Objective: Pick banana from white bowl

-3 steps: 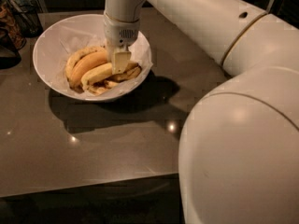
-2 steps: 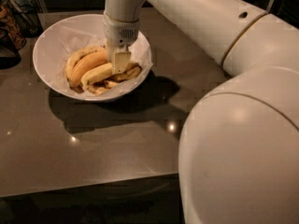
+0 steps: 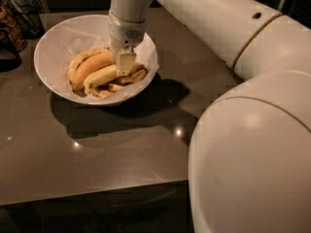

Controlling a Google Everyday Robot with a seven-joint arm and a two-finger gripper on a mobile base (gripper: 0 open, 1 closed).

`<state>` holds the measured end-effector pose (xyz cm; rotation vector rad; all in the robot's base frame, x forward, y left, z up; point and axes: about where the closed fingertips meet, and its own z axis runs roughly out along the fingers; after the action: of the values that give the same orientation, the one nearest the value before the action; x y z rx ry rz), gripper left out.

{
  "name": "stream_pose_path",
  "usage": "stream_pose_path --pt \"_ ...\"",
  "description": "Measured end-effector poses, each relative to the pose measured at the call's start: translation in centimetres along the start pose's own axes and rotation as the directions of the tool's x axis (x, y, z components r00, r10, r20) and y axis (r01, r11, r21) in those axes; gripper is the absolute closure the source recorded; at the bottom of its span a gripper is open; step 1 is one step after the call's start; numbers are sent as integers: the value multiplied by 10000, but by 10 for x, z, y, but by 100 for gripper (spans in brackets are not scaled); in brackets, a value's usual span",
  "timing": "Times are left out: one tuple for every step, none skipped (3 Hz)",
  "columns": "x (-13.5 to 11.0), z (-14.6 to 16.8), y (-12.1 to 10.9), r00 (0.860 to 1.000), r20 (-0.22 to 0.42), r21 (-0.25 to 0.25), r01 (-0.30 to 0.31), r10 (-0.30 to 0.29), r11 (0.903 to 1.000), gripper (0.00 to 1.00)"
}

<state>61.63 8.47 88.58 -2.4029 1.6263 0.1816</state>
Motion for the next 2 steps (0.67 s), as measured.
stream_pose_path --pt "2 -8 1 9992 360 58 -183 181 9998 100" --pt "6 -34 17 9951 969 303 -242 212 9992 100"
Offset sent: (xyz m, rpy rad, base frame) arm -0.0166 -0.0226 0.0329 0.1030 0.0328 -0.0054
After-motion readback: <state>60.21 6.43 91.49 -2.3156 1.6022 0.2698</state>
